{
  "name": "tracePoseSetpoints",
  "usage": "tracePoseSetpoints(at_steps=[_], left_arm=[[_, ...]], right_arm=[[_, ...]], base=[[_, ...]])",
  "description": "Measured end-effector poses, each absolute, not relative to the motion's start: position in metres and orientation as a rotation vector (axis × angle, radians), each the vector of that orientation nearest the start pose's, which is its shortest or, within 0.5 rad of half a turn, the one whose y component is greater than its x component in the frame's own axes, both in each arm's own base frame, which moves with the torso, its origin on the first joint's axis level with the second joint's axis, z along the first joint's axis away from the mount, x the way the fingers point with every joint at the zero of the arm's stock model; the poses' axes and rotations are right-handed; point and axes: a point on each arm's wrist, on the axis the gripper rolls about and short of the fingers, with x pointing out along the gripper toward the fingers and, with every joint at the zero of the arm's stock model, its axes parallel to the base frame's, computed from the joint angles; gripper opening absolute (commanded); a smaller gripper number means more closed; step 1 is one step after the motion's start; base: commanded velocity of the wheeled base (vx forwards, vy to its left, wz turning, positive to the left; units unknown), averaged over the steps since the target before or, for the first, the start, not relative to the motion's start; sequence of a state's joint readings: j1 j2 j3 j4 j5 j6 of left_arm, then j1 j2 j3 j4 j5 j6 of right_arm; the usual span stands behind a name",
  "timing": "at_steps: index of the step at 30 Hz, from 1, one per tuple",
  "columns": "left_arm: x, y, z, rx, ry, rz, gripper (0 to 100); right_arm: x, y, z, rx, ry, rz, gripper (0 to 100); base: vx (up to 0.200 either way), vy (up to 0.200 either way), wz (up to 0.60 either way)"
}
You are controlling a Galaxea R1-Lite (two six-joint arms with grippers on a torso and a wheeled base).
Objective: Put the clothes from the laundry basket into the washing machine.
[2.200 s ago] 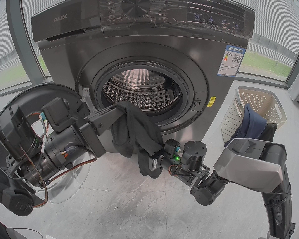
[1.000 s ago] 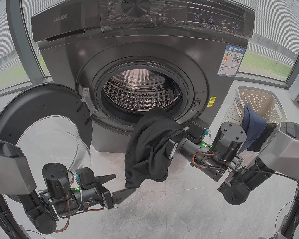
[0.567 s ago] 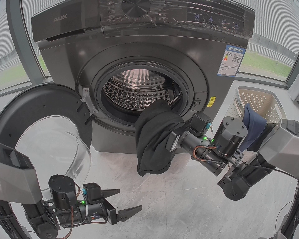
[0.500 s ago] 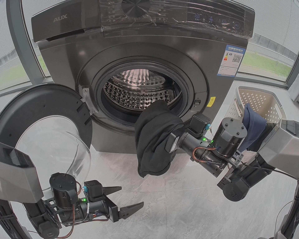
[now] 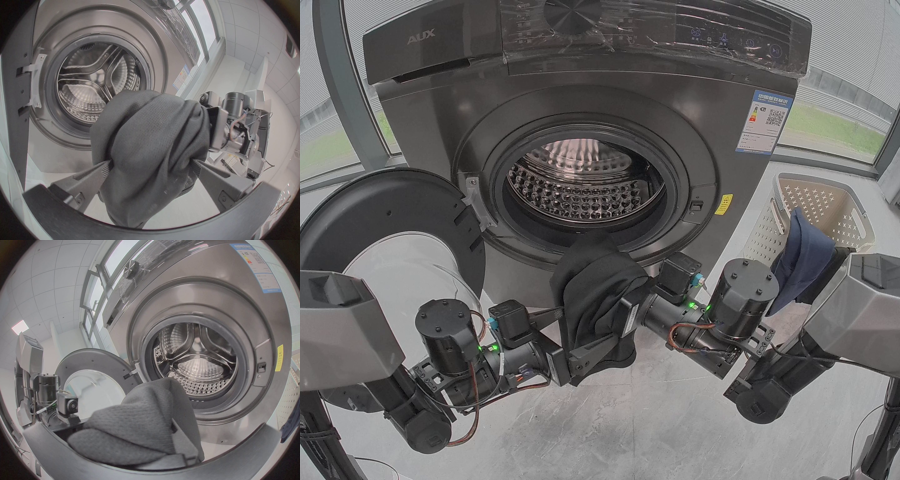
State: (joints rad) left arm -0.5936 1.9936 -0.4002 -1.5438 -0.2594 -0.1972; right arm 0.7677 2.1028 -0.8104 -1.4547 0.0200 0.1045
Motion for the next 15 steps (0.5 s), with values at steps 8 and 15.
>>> tracePoseSetpoints(at_steps=[8,15], left_arm=[[0.264,-0.178,0.080,-0.175,0.134,-0.830,100],[0.279,-0.181,0.069,-0.172,0.143,-0.809,100]], right_arm=[[0.260,0.270,0.123,0.158,-0.098,0.818,0],[0.253,0.276,0.124,0.170,-0.093,0.836,0]], base=[[0.000,0.000,0.00],[0.000,0.000,0.00]])
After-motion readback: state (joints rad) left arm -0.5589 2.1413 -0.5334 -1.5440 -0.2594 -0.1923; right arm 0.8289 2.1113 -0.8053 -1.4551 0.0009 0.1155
